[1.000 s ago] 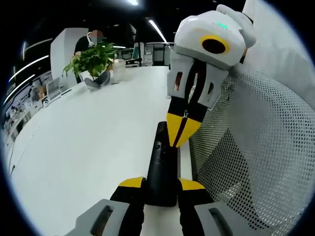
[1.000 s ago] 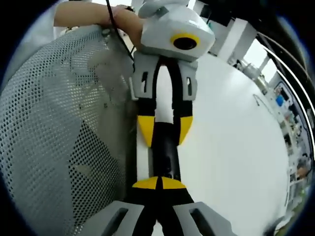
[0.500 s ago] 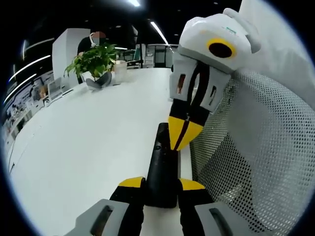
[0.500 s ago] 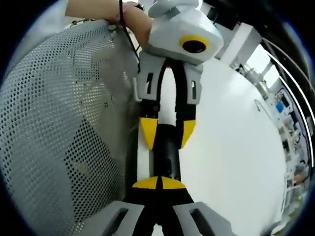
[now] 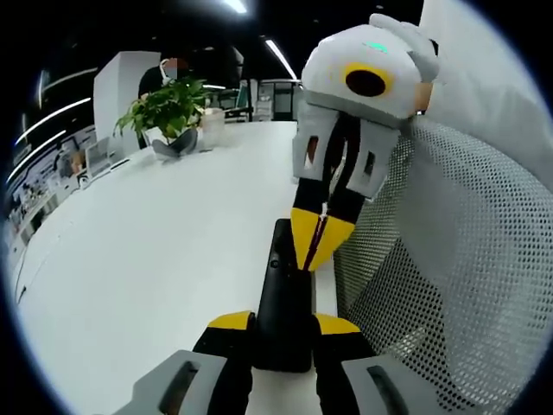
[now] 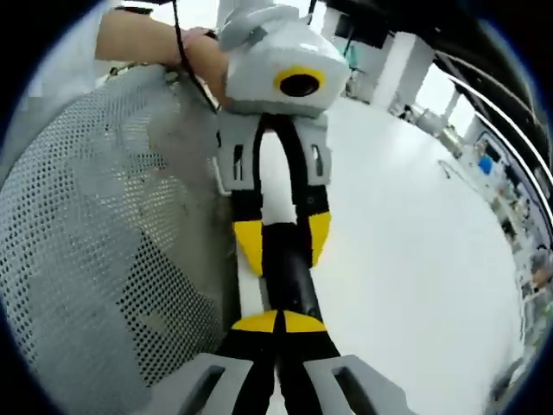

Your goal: Press the specified remote control buttons in sequence, fully releasing each button before pressing the next.

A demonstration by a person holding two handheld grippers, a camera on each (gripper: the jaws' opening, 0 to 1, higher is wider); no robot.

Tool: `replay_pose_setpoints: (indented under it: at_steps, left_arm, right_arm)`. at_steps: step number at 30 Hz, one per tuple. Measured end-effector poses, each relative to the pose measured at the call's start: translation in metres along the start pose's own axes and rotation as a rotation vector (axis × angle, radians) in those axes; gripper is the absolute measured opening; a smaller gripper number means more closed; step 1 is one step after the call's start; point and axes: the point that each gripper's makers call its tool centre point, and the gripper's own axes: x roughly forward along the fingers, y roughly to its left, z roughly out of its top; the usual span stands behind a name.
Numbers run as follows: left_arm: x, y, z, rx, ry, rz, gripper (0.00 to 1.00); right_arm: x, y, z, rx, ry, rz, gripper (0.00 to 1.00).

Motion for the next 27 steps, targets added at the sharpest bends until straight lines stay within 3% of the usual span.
replay_pose_setpoints:
  at_steps: [2,5,11,15,23,27]
  left_arm:
    - [0.0,0.0,0.0,-0.007,-0.007,-0.001,0.25]
    - [0.001,0.0,0.002,-0.005,-0.011,-0.004,0.25]
    - [0.001,0.0,0.002,-0.002,-0.008,-0.005,0.25]
    - [0.001,0.0,0.002,0.01,-0.001,-0.007,0.25]
    - [0.001,-0.001,0.002,0.017,0.006,-0.009,0.25]
    - [0.001,0.0,0.001,0.016,0.006,-0.009,0.25]
  right_arm:
    - [-0.001,-0.004,0.001,0.047,-0.013,-0.001,0.0]
    - [-0.004,-0.012,0.003,0.021,-0.016,-0.043,0.0]
    - [0.0,-0.013,0.002,-0.003,0.013,-0.043,0.0]
    - [0.0,-0.013,0.002,-0.026,0.056,-0.046,0.0]
    - [0.002,-0.014,0.001,0.01,0.176,-0.008,0.0]
    - [0.003,-0.015,0.0,0.019,0.194,0.007,0.0]
